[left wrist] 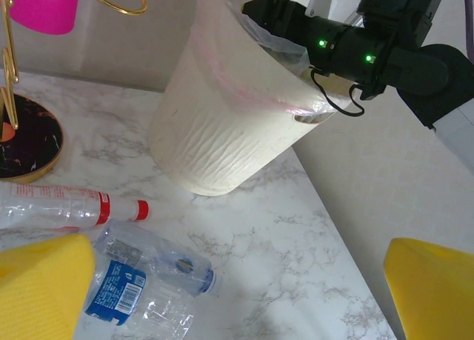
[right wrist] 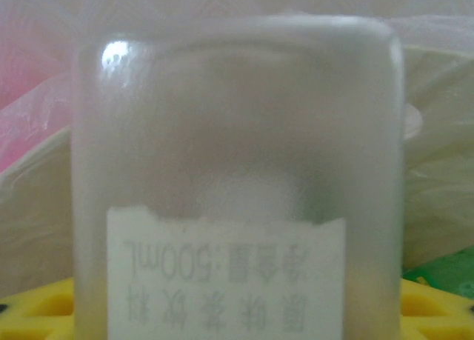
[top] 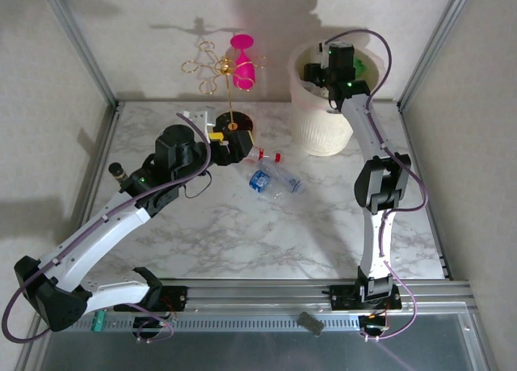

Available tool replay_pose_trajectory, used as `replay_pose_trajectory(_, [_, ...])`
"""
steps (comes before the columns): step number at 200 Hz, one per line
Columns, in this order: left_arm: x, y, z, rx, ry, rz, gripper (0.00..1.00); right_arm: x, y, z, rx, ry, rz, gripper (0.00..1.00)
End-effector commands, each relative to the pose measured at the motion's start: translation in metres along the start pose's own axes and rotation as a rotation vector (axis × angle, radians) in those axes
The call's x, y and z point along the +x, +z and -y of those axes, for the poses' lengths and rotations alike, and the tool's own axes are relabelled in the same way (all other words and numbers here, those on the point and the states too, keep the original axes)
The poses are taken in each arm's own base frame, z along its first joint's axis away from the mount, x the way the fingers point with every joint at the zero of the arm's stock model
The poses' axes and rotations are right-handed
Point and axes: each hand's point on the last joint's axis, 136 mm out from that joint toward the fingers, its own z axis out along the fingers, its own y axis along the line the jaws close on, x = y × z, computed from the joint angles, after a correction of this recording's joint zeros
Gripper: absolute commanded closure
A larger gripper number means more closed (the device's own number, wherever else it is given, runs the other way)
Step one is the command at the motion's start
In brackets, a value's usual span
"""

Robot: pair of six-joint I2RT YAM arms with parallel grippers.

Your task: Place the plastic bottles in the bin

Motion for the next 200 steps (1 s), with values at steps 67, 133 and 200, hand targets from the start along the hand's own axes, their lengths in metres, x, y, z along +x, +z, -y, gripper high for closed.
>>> replay_pose_trajectory(67, [-0.012, -0.018, 0.008, 0.016, 0.003, 0.038, 0.00, -0.075, -0.077, 0.002, -0.007, 0.030, 0.182, 0.36])
replay_pose_trajectory(133, [-0.010, -0.027, -0.005, -0.028, -0.015, 0.066, 0.00, -0.057, -0.083, -0.021, -0.074, 0.039, 0.133, 0.63])
replay_pose_trajectory(200, [0.011, -0.047, -0.059, -0.182, -0.164, 0.126, 0.00, -0.038, -0.178, -0.100, -0.164, -0.056, 0.213, 0.63])
